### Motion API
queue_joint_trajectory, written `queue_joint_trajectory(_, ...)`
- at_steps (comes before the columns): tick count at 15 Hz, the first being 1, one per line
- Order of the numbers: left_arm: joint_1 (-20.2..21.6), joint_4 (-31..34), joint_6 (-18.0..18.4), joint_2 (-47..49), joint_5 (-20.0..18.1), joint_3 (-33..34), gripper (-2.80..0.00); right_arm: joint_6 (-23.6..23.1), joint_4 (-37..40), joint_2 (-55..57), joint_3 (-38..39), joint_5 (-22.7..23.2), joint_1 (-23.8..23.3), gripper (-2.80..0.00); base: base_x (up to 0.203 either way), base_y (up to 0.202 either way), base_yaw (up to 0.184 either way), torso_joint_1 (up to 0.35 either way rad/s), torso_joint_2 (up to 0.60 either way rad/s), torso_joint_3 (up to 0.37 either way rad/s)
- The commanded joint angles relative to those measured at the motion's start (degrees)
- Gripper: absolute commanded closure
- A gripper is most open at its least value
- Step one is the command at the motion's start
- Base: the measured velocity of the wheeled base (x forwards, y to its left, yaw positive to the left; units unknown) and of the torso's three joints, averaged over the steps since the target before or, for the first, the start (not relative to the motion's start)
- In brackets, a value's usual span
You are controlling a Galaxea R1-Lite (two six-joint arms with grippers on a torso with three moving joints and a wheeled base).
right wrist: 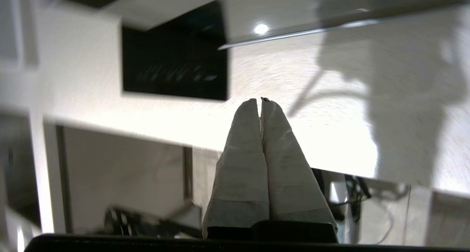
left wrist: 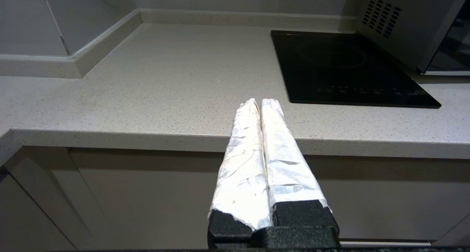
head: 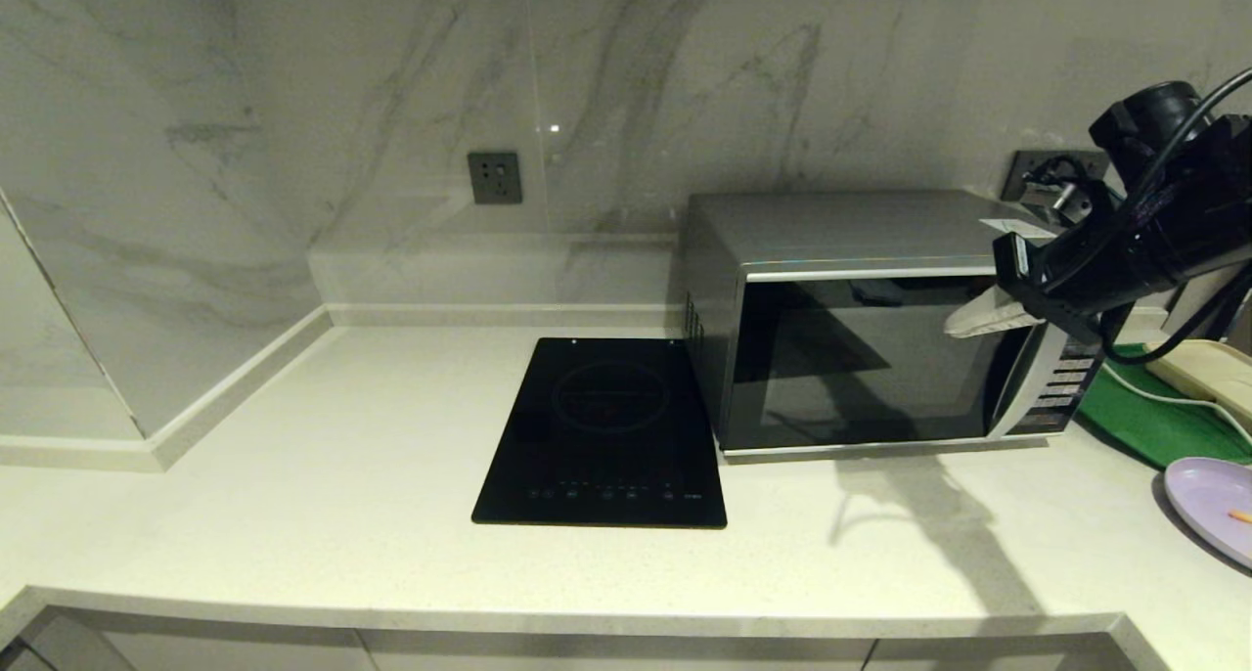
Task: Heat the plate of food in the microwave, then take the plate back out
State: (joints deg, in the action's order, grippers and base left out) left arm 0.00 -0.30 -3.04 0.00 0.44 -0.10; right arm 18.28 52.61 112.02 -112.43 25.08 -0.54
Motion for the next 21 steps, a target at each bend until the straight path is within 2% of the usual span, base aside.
queue_joint_trajectory(1, 0.00, -0.05, -0.03, 0.00, 0.00, 0.01, 0.00, -6.45, 0.24, -0.21, -0.36, 5.72, 2.83, 0.00, 0.000, 0.000, 0.000, 0.000, 0.00, 0.000)
queue_joint_trajectory(3, 0.00, -0.05, -0.03, 0.00, 0.00, 0.01, 0.00, -9.33, 0.01, 0.89, -0.57, 6.79, 4.96, 0.00, 0.000, 0.000, 0.000, 0.000, 0.00, 0.000)
queue_joint_trajectory(7, 0.00, -0.05, -0.03, 0.00, 0.09, 0.01, 0.00, -11.03, -3.14, 3.92, -0.68, 8.05, 8.11, 0.00, 0.000, 0.000, 0.000, 0.000, 0.00, 0.000)
queue_joint_trajectory(15, 0.00, -0.05, -0.03, 0.00, 0.00, 0.01, 0.00, -10.93, -16.32, 9.29, -0.68, 10.27, 10.79, 0.00, 0.000, 0.000, 0.000, 0.000, 0.00, 0.000)
queue_joint_trajectory(21, 0.00, -0.05, -0.03, 0.00, 0.09, 0.01, 0.00, -10.82, -22.08, 11.73, -0.68, 10.34, 11.18, 0.00, 0.000, 0.000, 0.000, 0.000, 0.00, 0.000)
